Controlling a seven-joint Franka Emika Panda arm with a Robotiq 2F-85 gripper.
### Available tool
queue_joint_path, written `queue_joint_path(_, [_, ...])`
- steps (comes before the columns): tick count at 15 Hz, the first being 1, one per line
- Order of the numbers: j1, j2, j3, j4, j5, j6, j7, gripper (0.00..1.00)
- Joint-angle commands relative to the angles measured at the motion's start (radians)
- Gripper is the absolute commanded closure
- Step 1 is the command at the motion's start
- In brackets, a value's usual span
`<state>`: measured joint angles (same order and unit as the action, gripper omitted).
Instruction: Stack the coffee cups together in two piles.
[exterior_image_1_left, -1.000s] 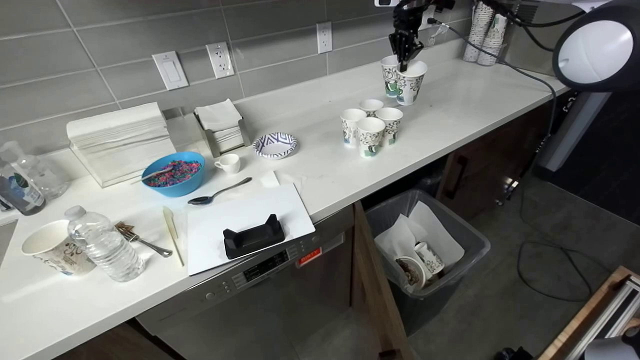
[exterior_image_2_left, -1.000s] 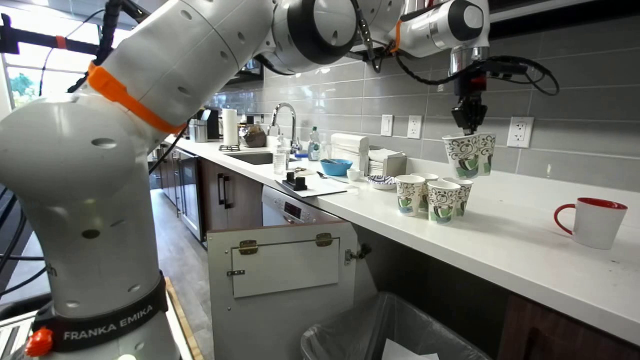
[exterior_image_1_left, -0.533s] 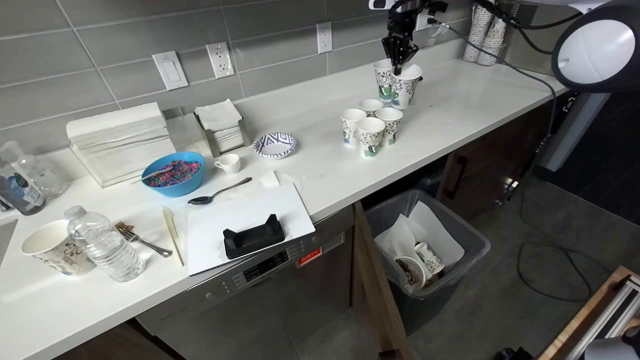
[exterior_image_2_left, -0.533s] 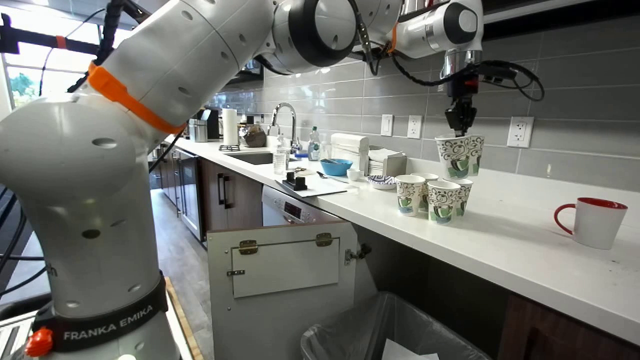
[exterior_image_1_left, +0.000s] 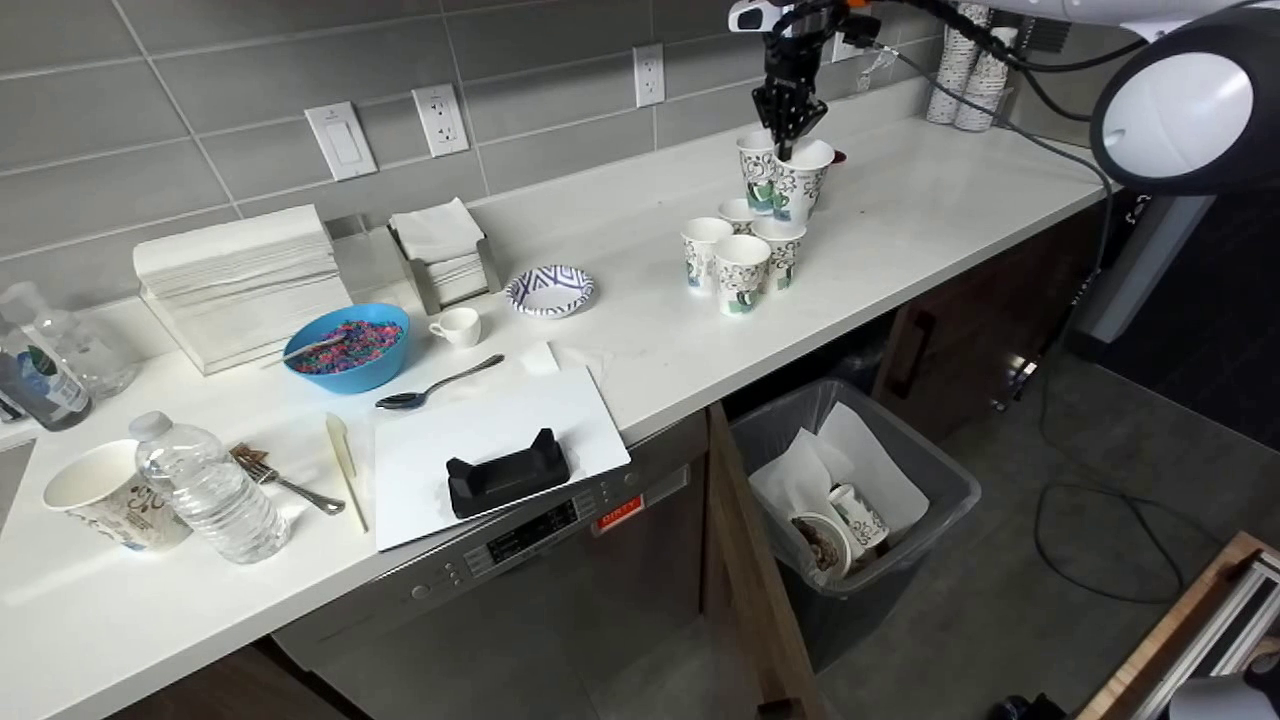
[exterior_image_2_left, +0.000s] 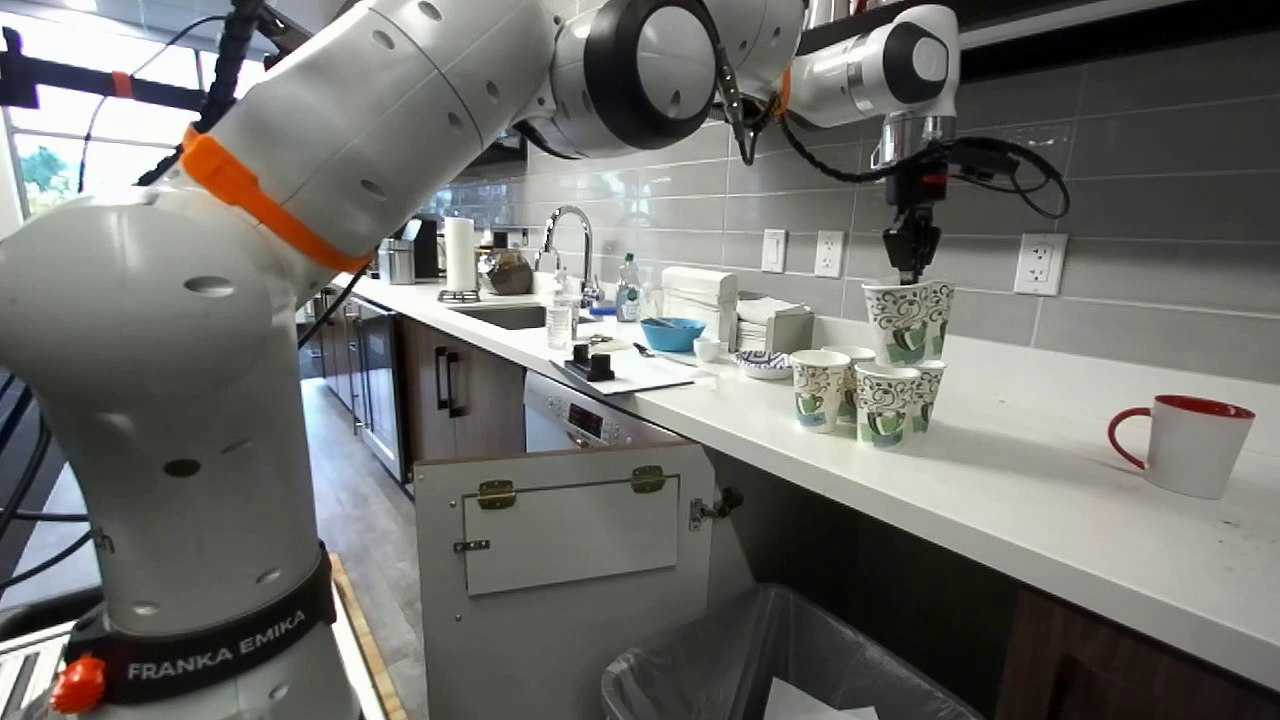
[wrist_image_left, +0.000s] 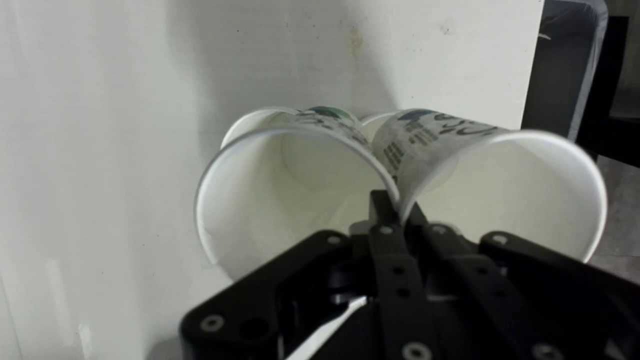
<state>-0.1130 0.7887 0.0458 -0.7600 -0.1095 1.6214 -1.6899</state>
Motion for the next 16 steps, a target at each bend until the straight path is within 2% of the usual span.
queue_joint_path(1, [-0.011, 0.049, 0.014, 0.075, 0.020, -0.034, -0.039, 0.99])
queue_joint_path(10, [-0.004, 0.062, 0.037, 0.100, 0.019, -0.060, -0.050, 0.99])
queue_joint_path(16, [-0.005, 0.082, 0.039, 0.119, 0.016, -0.037, -0.044, 0.99])
